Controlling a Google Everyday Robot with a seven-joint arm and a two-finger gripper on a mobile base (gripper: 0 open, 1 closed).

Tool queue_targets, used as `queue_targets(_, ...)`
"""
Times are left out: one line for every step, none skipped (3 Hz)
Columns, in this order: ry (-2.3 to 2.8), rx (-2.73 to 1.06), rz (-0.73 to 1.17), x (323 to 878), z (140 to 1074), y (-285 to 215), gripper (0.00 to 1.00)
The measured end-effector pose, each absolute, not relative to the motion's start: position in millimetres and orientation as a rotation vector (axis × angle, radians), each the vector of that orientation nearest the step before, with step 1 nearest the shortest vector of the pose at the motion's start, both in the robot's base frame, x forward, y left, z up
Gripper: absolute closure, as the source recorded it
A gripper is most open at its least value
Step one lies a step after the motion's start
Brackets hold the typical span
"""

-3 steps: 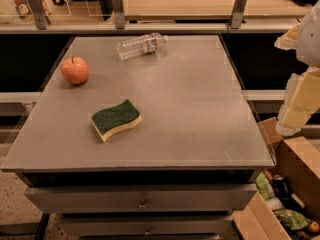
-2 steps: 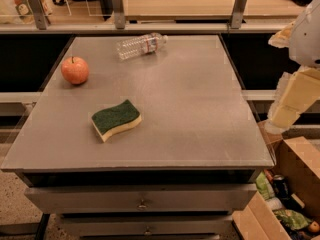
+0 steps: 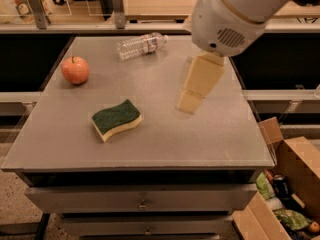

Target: Pick sponge

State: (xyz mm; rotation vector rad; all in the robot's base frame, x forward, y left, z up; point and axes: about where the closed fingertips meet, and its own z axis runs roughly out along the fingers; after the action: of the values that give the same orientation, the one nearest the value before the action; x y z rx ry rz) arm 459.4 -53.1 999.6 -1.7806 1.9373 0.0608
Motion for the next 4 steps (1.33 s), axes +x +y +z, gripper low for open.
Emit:
queue_targets(1.852, -1.869, 0.101, 478, 993, 10, 0.0)
queue_targets(1.832, -1.967, 0.096, 496, 965, 54, 0.0)
queue_targets(1.821, -1.976, 0.086, 497, 966, 58, 0.0)
queue_targets(1.761, -2.05, 0.152, 496, 946, 71, 0.0)
